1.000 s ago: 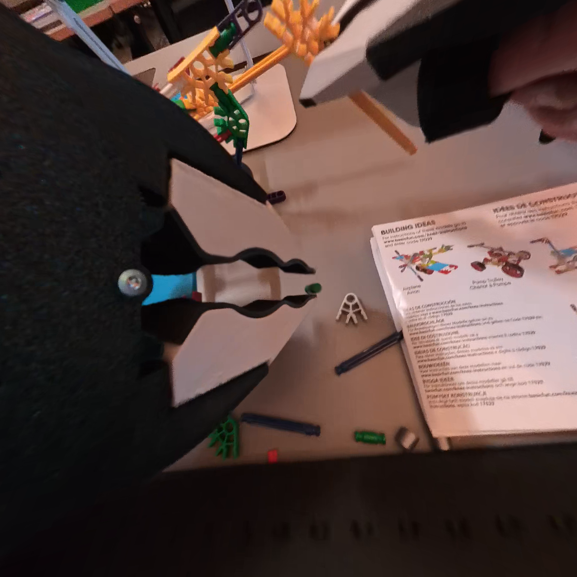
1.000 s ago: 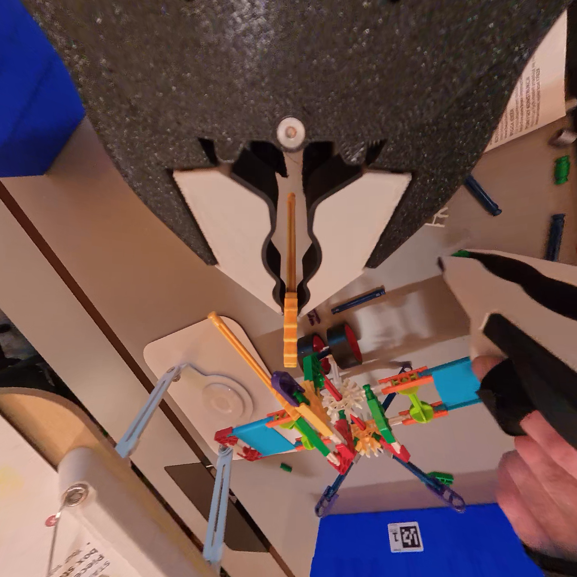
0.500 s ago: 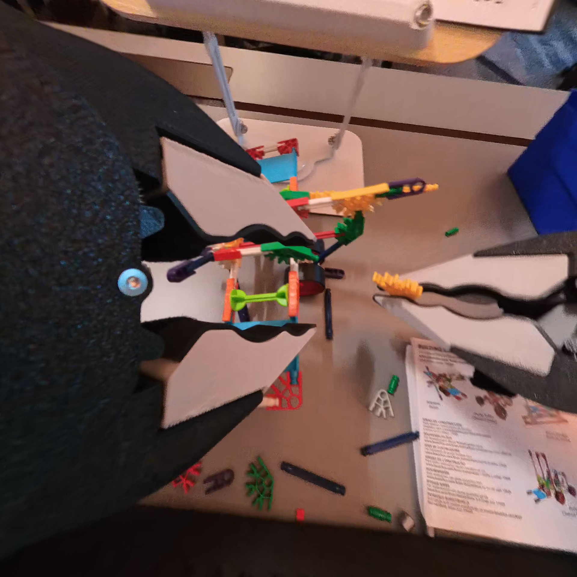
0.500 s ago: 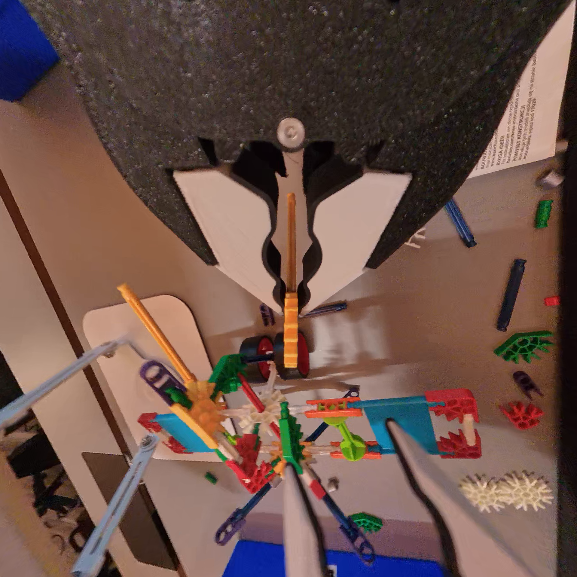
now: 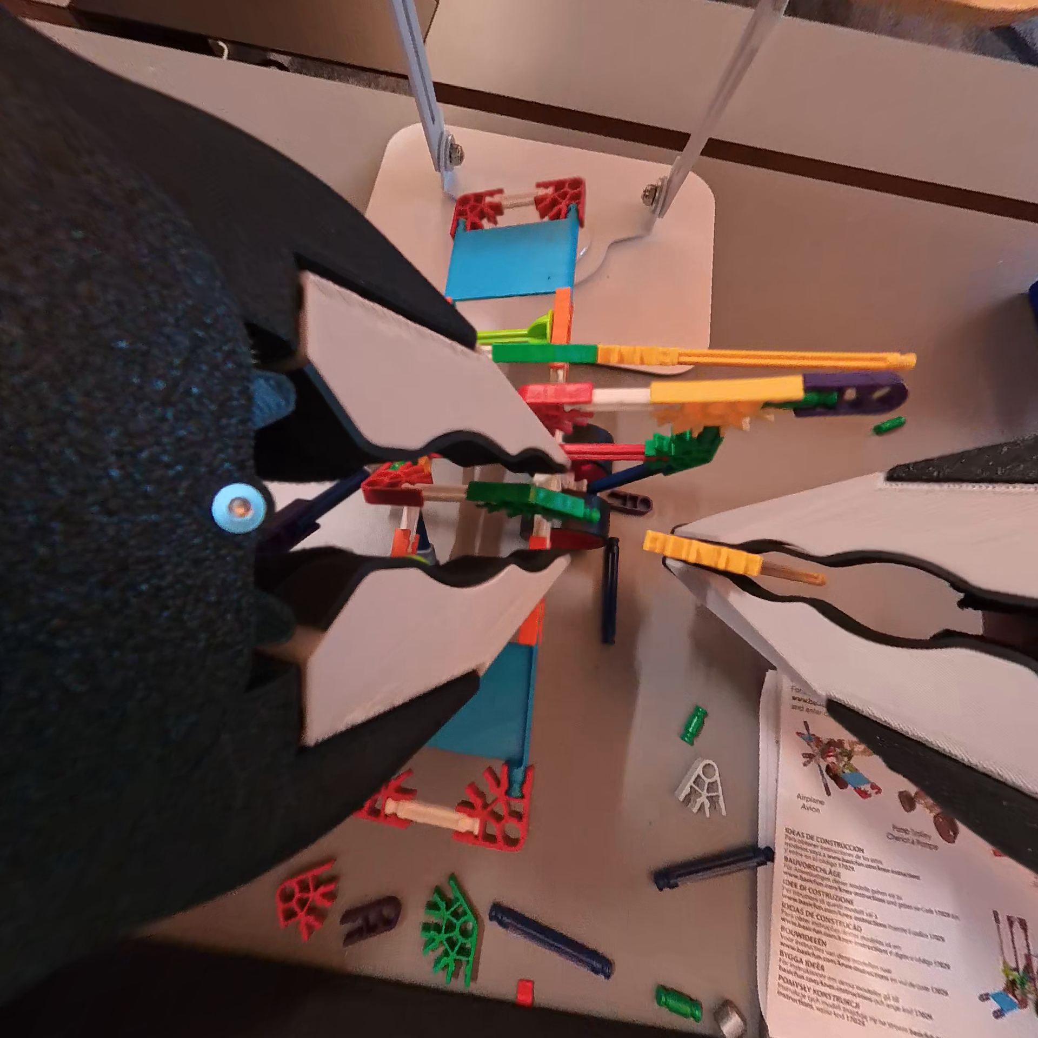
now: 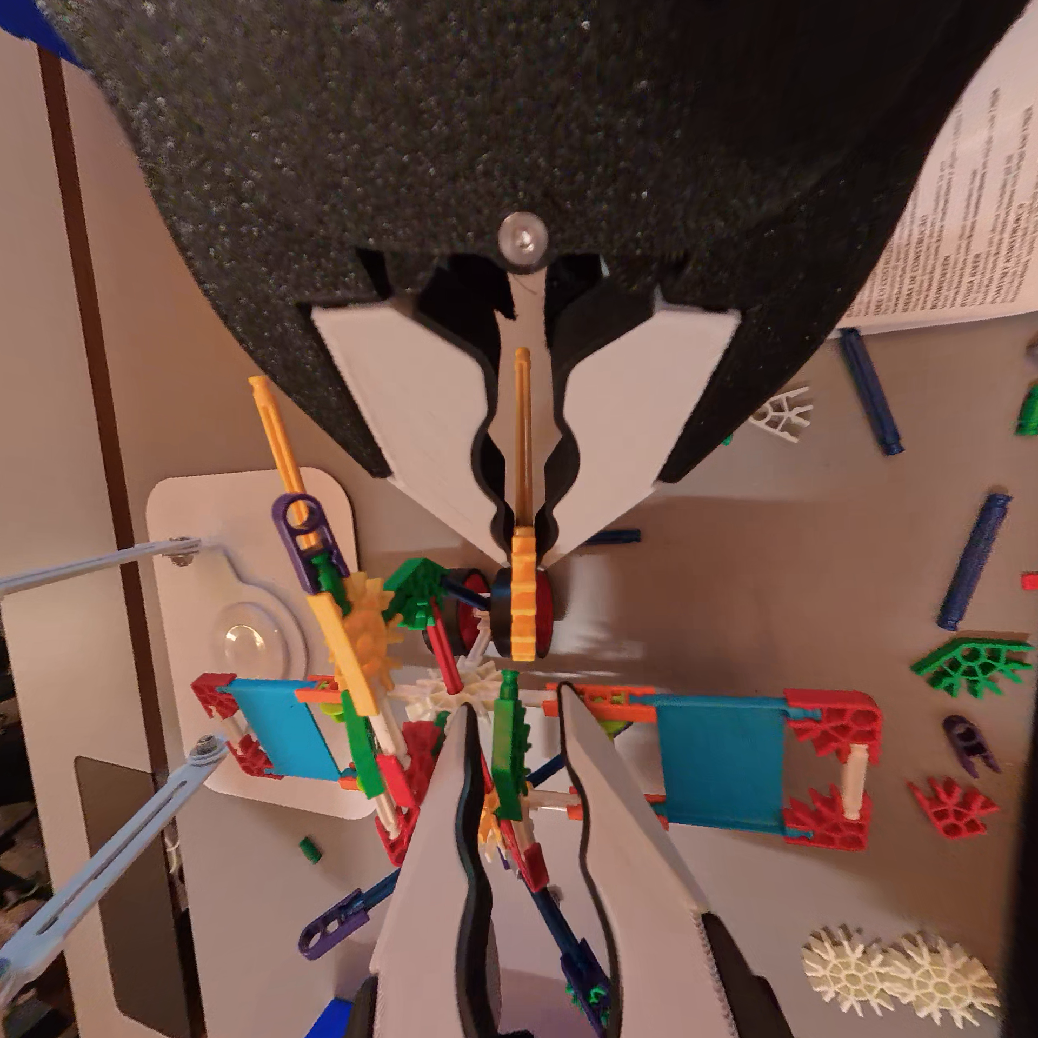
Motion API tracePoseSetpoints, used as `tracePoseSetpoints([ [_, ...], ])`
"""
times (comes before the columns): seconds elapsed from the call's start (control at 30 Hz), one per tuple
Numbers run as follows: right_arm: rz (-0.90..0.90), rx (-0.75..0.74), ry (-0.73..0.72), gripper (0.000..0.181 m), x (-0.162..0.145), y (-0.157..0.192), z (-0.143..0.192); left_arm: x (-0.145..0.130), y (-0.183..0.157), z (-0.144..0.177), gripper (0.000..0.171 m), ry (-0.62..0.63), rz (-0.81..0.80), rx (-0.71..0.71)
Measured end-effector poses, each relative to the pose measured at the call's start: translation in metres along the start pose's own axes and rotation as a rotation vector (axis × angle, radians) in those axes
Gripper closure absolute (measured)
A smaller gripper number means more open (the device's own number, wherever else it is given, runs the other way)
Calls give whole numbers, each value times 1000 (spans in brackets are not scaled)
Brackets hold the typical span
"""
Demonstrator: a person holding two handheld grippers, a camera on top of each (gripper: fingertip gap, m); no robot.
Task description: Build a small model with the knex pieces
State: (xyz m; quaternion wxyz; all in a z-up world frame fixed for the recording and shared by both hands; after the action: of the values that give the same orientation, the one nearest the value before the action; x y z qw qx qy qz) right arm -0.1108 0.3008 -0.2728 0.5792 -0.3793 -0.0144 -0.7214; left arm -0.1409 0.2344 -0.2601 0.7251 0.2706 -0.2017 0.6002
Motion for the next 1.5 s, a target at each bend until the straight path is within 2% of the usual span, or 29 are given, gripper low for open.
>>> tracePoseSetpoints([
  [0.07,35,-38,-4,176,-2,1,-2,0,1,-2,157,0,8,-4],
  [0.17,50,-82,-1,176,-1,1,-2,0,1,-1,152,-4,16,-11],
  [0.27,44,-57,-13,176,0,9,-3,-2,3,2,145,5,31,1],
  [0.4,-21,10,-47,176,-3,17,-9,-2,3,3,144,-16,60,-35],
  [0.5,-53,57,-83,176,2,18,-12,-4,3,1,153,-10,59,-45],
  [0.6,-57,87,-86,176,7,14,-16,-3,1,2,151,-17,58,-62],
  [0.67,-65,114,-82,176,9,11,-17,-3,-2,3,142,-25,60,-83],
  [0.77,-67,162,-37,176,4,10,-22,-1,-2,4,135,-41,72,-99],
  [0.93,-85,209,12,176,1,6,-29,-4,-1,0,138,-24,84,-93],
  [1.17,17,152,147,176,5,0,-33,-1,-1,2,138,-38,72,-81],
  [1.27,40,137,210,176,5,0,-34,0,-4,-1,144,-23,49,-81],
  [1.5,3,159,182,176,11,1,-25,-2,-7,-11,153,23,7,-43],
])
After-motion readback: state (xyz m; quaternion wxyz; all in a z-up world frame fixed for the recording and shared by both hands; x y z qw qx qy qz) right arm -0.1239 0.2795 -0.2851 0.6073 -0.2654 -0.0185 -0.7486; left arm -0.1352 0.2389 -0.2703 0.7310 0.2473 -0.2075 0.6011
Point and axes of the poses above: each gripper's, where its closed fingertips meet, z back along the fingers, x out of its top, y = z × x across the jaws, the point moved 3 cm from there along z, back along the fingers, and after that the axes turned 11 degrees about z, right-handed, at the moved point
